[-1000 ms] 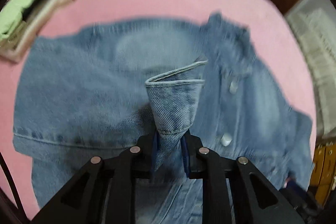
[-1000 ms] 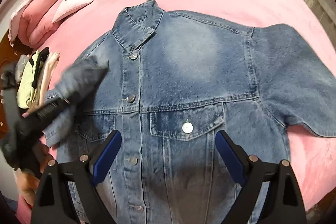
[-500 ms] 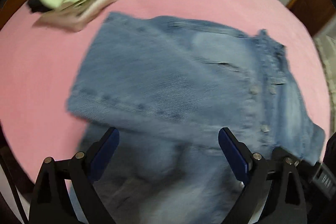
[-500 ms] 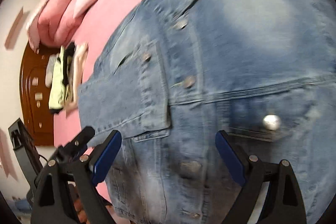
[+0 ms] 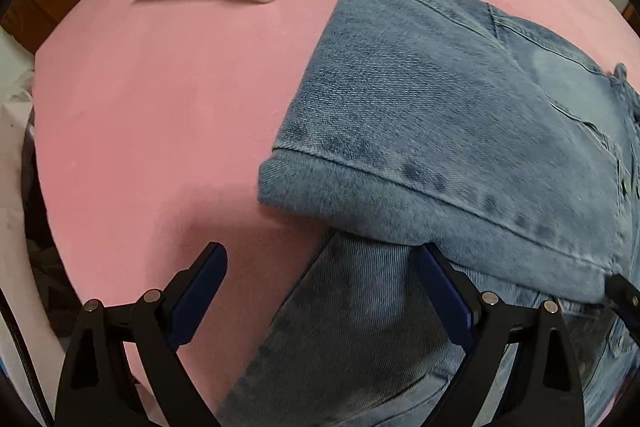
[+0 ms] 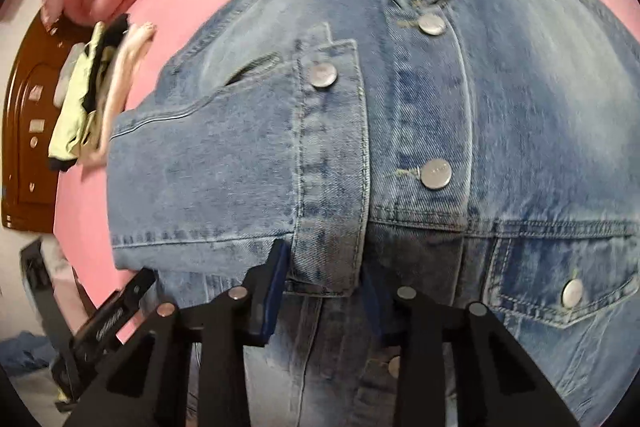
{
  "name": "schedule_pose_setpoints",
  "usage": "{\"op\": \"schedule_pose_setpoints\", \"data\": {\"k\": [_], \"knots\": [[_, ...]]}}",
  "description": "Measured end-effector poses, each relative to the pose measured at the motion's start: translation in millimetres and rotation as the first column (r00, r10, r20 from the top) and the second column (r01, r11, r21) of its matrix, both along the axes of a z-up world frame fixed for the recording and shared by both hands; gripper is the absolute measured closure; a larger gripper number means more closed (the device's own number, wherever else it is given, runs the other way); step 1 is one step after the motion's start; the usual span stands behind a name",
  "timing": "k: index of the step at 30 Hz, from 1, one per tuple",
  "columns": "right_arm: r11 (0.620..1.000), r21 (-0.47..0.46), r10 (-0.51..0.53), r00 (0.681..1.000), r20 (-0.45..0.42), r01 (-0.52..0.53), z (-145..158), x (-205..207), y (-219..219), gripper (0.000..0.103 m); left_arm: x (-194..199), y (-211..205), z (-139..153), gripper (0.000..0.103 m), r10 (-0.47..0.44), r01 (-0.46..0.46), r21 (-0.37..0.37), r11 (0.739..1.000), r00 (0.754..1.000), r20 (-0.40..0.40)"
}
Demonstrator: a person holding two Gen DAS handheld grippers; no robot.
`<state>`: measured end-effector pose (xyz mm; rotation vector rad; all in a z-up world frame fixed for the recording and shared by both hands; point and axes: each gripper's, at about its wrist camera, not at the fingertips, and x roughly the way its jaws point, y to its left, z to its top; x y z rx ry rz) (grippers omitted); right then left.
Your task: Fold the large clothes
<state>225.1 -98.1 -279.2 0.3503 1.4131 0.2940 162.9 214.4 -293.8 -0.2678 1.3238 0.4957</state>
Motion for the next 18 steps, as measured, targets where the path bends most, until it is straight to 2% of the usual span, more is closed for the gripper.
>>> {"op": "schedule_pose_setpoints", "data": {"k": [3,6,7,8,13,18], "knots": [[1.000,0.008,0.011,0.999,0.050,-0.012,16,-2,0,0.074,2,3,-6,0.009,0.006,-0.006,0.002,1.000,1.000,0.001],[0.994,-0.087,0.083,0.983,0.163,-0.070,44,-8,9,0.076,3,6,-9,0.009,0.012,-0.012,0.021,1.000,1.000,-0.009],[0.991,-0.109,0.097,0.977,0.190,-0.077,51,-8,8,0.082,2,7,-10,0.009,0.015,-0.015,0.023,1.000,1.000,-0.012],[0.987,-0.144,0.110,0.968,0.225,-0.078,61,-10,8,0.096,2,9,-10,0.009,0.018,-0.017,0.025,1.000,1.000,-0.012],[0.989,-0.146,0.058,0.948,0.312,-0.013,95,-6,-22,0.098,11,12,-16,0.009,0.012,-0.012,0.031,0.999,1.000,-0.009],[0.968,-0.245,0.039,0.937,0.347,0.051,105,-5,-57,0.099,14,18,-12,0.009,0.008,-0.007,0.054,0.998,1.000,-0.009]]}}
